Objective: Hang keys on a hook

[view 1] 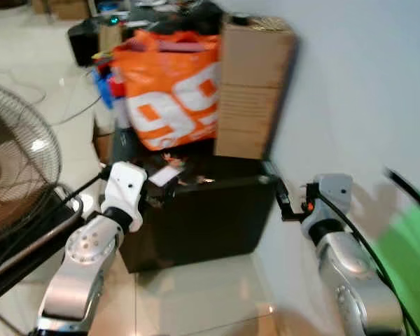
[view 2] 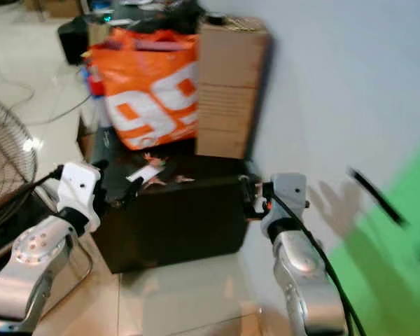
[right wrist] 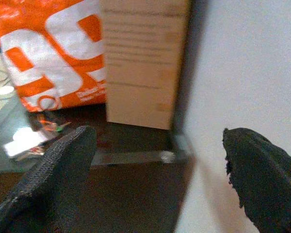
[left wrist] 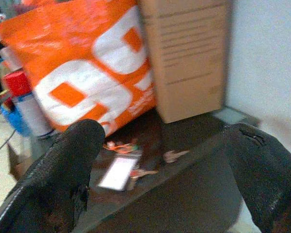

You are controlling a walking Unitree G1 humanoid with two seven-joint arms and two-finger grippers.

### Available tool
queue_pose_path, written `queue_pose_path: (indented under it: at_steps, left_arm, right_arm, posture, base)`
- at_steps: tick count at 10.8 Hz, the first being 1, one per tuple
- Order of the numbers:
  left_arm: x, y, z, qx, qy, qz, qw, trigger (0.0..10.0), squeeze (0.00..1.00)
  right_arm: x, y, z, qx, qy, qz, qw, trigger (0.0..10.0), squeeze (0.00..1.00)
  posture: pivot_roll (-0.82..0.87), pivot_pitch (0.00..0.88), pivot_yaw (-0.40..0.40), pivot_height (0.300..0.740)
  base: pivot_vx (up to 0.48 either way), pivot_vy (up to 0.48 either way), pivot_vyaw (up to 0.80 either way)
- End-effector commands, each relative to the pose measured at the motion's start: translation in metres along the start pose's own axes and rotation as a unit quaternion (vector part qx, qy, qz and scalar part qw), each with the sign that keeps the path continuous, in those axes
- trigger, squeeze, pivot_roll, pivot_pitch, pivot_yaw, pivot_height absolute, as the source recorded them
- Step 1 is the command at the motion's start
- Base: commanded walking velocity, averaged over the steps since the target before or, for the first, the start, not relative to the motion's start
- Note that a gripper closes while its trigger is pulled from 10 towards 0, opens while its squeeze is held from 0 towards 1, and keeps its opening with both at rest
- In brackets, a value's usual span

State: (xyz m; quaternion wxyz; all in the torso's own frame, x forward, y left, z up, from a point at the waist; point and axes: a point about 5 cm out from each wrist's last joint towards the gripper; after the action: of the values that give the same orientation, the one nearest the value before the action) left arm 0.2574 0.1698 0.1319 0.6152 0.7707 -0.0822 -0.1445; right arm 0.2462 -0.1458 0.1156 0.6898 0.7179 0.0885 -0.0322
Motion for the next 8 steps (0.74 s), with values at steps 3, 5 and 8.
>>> queue_pose_path:
  at_steps: [3,5,8]
  left_arm:
    - [0.0004,0.0022,-0.0001,0.007,0.004,0.004,1.000,10.0,0.00]
    - [0.0006,0.0023,-0.0002,0.009,0.003,0.004,1.000,10.0,0.00]
    - [0.0005,0.0023,-0.0006,0.010,0.003,0.005,1.000,10.0,0.00]
  right_arm:
    - [-0.0006,0.0018,-0.0003,-0.020,0.008,0.009,1.000,10.0,1.00]
    - [0.0000,0.0016,-0.0011,-0.018,0.013,0.008,1.000,10.0,1.00]
    - [0.0005,0.0015,-0.0021,-0.019,0.017,0.007,1.000,10.0,1.00]
  posture:
    - [-0.02,0.000,-0.051,0.740]
    - [-0.02,0.000,-0.051,0.740]
    - [-0.01,0.000,-0.060,0.740]
  base:
    - [0.402,0.000,0.00]
    - [0.396,0.000,0.00]
    - [0.398,0.000,0.72]
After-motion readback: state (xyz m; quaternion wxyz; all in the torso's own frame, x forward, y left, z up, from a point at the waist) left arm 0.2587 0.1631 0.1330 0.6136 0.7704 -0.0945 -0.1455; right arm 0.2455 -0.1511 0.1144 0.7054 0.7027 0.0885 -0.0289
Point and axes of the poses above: a point about 5 cm out from each wrist's last joint towards the gripper, its own x axis pointing out of the wrist towards the gripper, its own y axis along the axis of the wrist's last joint, z = x × y
